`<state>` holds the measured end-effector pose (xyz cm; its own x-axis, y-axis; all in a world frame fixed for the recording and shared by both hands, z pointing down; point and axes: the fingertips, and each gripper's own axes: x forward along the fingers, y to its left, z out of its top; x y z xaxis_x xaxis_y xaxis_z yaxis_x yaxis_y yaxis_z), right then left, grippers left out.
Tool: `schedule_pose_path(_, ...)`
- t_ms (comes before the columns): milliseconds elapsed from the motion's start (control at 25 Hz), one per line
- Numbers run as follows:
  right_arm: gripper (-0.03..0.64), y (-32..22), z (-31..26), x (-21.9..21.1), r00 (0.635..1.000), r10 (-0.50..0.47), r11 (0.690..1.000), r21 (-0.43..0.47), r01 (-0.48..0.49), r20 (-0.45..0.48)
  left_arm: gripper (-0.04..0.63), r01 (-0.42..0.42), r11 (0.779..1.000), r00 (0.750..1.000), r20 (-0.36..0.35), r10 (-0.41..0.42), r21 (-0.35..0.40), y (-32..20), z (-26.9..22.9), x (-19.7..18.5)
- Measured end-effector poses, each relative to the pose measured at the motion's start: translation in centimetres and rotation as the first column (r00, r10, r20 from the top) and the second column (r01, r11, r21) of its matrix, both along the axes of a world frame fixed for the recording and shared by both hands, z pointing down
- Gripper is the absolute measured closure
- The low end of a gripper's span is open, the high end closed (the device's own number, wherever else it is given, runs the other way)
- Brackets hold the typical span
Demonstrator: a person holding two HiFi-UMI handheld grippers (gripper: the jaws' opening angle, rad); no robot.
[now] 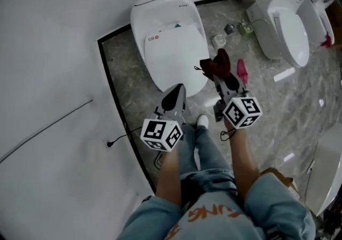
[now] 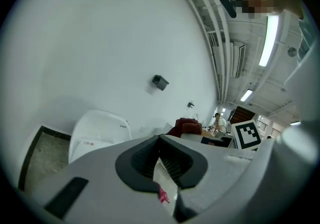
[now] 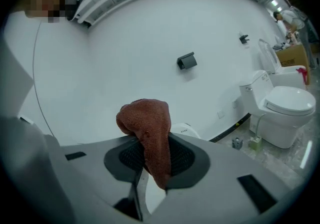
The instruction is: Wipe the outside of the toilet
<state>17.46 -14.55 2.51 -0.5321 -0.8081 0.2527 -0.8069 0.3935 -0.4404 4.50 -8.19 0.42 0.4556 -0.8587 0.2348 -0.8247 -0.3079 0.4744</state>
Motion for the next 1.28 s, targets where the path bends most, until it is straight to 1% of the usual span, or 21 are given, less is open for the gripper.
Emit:
schedule_pose_path(80, 0.520, 0.6, -3.5, -1.0, 1.000, -0.023, 0.999, 0.035, 0.023, -0.004, 0.597, 0.067, 0.998, 0.996, 0.055, -0.068, 0.020, 0.7, -3.2, -0.9)
schedule_pose_path(160, 0.520, 1.0, -7.0, -1.9, 0.999, -0.036, 0.997, 0.071, 0.037, -0.026, 0.597, 0.143, 0.989, 0.985, 0.097, -0.145, 0.028, 1.0, -6.2, -2.3)
schedule_pose_path(240, 0.520, 0.7, -10.6, -2.6, 0.996, -0.042, 0.993, 0.109, 0.050, -0.074, 0.597, 0.200, 0.978, 0.975, 0.091, -0.204, 0.051, 0.6, -9.5, -3.4)
schedule_pose_path(320, 0.520, -0.5, -14.3, -3.0, 0.993, -0.031, 0.986, 0.157, 0.049, -0.113, 0.597, 0.231, 0.967, 0.967, 0.082, -0.240, 0.104, -0.6, -13.0, -4.1)
schedule_pose_path(400, 0.520, -0.2, -17.1, -4.2, 0.993, -0.023, 0.979, 0.196, 0.046, -0.116, 0.598, 0.248, 0.958, 0.955, 0.128, -0.266, 0.141, -0.5, -15.7, -5.3)
schedule_pose_path(480, 0.522, 0.7, -19.4, -5.6, 0.991, -0.040, 0.969, 0.237, 0.069, -0.127, 0.598, 0.280, 0.945, 0.935, 0.175, -0.308, 0.169, -0.2, -17.9, -6.8)
schedule_pose_path(520, 0.523, 0.8, -20.7, -6.0, 0.989, -0.045, 0.961, 0.263, 0.082, -0.141, 0.598, 0.303, 0.935, 0.924, 0.181, -0.336, 0.184, -0.3, -19.1, -7.4)
schedule_pose_path(600, 0.525, 0.8, -22.9, -6.2, 0.984, -0.037, 0.947, 0.308, 0.091, -0.177, 0.598, 0.346, 0.915, 0.910, 0.165, -0.382, 0.207, -0.6, -21.1, -8.1)
schedule_pose_path(680, 0.525, 0.6, -24.3, -6.6, 0.979, -0.029, 0.941, 0.326, 0.094, -0.200, 0.598, 0.358, 0.906, 0.905, 0.153, -0.396, 0.228, -0.9, -22.5, -8.7)
schedule_pose_path(840, 0.523, -0.1, -26.3, -7.4, 0.975, -0.028, 0.923, 0.368, 0.109, -0.220, 0.598, 0.344, 0.897, 0.909, 0.142, -0.393, 0.279, -1.6, -24.4, -9.3)
schedule_pose_path(1000, 0.523, -0.4, -27.1, -8.0, 0.967, -0.024, 0.911, 0.394, 0.125, -0.253, 0.598, 0.334, 0.884, 0.909, 0.135, -0.393, 0.326, -1.6, -25.4, -9.7)
schedule_pose_path(1280, 0.522, -1.6, -28.1, -9.3, 0.957, -0.029, 0.899, 0.411, 0.152, -0.290, 0.598, 0.322, 0.885, 0.909, 0.152, -0.389, 0.336, -2.9, -25.9, -10.9)
